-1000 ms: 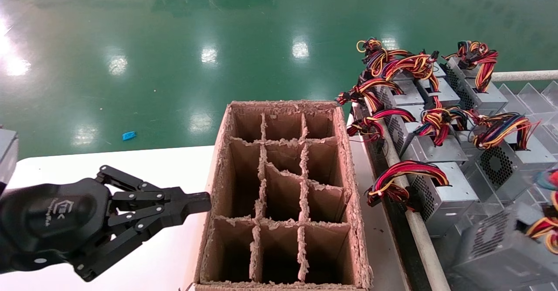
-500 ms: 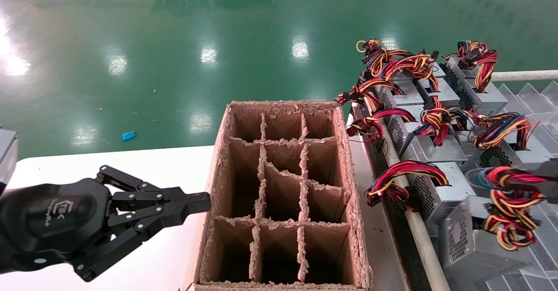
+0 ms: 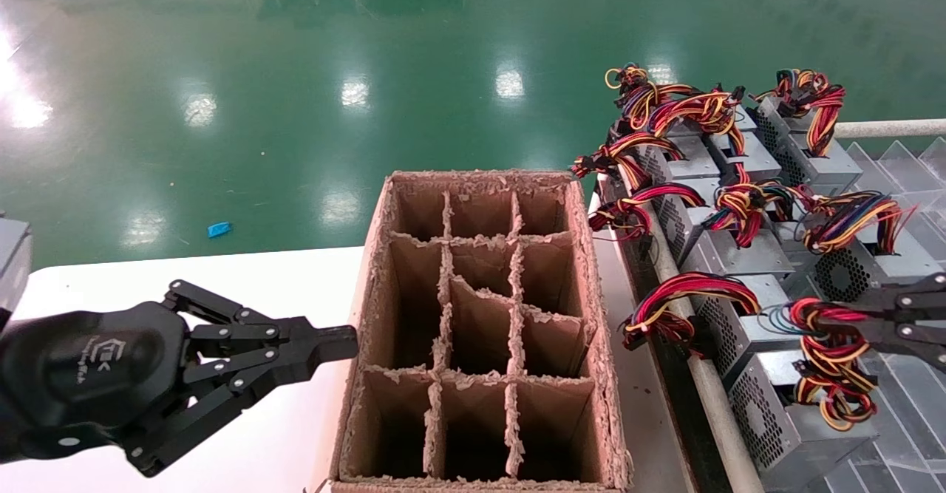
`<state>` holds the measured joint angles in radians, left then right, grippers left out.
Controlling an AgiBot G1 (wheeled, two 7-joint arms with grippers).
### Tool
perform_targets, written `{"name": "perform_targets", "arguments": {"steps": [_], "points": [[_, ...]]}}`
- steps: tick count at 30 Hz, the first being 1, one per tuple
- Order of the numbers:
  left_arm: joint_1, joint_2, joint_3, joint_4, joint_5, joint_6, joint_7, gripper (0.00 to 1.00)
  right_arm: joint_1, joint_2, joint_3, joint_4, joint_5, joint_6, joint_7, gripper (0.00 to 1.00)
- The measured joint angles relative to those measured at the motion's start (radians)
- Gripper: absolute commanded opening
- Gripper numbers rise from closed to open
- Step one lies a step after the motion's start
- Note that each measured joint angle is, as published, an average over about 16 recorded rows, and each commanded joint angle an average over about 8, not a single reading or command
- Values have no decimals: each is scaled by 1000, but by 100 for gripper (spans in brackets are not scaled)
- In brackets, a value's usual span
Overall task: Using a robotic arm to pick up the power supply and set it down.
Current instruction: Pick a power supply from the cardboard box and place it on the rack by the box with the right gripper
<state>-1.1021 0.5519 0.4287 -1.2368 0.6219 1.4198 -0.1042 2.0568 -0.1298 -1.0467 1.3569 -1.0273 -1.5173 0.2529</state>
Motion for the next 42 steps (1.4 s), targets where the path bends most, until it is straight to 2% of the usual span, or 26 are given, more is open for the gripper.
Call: {"name": "perform_targets", "arguments": {"steps": [10,11,12,18,19,20,42], "points": [[0,0,0,0,0,0,0,0,-19,-34,-25,0,-46,49,39,0],[0,0,0,0,0,0,0,0,-20,-35,-27,0,-48,52,42,4],[0,0,0,0,0,0,0,0,-22,-37,-28,0,-50,55,45,13],[0,0,0,0,0,0,0,0,-27,-40,-34,1,-51,59,57,88],[0,0,0,0,0,0,0,0,-27,-40,-35,1,-50,59,58,97],[0,0,0,0,0,0,0,0,-27,-40,-34,1,-49,58,59,100],[0,0,0,0,0,0,0,0,4,-28,-20,1,-30,25,78,100]]}}
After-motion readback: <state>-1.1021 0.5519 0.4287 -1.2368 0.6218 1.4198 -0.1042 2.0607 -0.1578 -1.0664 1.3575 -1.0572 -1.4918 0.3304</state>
